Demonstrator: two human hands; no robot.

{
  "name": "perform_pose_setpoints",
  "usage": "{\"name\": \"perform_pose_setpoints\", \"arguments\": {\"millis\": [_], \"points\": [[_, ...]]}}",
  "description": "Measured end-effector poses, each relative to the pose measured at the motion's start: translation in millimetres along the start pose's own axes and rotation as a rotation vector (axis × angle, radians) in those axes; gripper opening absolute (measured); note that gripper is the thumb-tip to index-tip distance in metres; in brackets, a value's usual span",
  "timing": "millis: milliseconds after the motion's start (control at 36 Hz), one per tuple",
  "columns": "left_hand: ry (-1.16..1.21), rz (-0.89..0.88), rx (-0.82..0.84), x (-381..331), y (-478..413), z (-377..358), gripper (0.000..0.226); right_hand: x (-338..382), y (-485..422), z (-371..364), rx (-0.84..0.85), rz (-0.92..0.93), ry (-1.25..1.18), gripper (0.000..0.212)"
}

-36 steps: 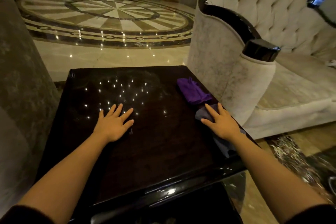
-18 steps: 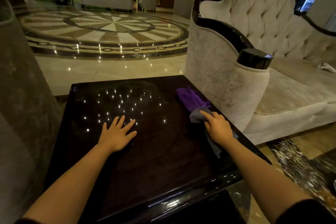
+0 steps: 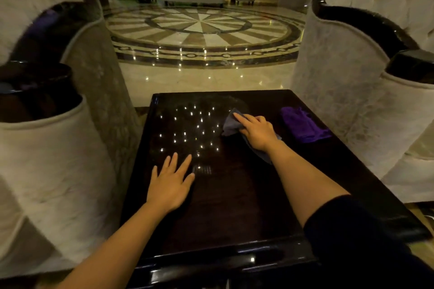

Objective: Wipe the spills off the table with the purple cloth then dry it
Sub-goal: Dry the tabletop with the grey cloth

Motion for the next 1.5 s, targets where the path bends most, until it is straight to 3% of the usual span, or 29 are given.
{"name": "perform_pose_setpoints", "arguments": {"millis": [111, 250, 500, 1111, 1278, 1500], "points": [[-0.061, 0.013, 0.029, 3, 10, -6, 0.054, 12, -11, -23, 0.149, -0.077, -0.050, 0.050], [-0.139, -0.001, 0.035, 5, 12, -10, 0.054, 16, -11, -33, 0.130, -0.112, -0.019, 0.048], [-0.167, -0.001, 0.025, 2, 11, -10, 0.055, 33, 22, -44, 0.067, 0.093, 0.022, 0.033], [-0.148, -0.022, 0.038, 0, 20, -6, 0.054, 35, 229, -40, 0.177, 0.398, 0.049, 0.037], [-0.143, -0.028, 0.034, -1, 18, -5, 0.055, 16, 227, -17, 0.172, 0.364, -0.032, 0.031], [-0.140, -0.026, 0.035, 3, 12, -8, 0.055, -22, 139, 36, -0.121, 0.100, -0.183, 0.036]]}}
Point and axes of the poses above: each hand's wrist, its own y-axis away from the middle knuckle, its own z-axis out of the back of the hand, x = y × z, the point moved 1 cm from there along -y, towards the middle knuckle, and after that the axes turned 4 degrees about x, right-handed, at the moved point
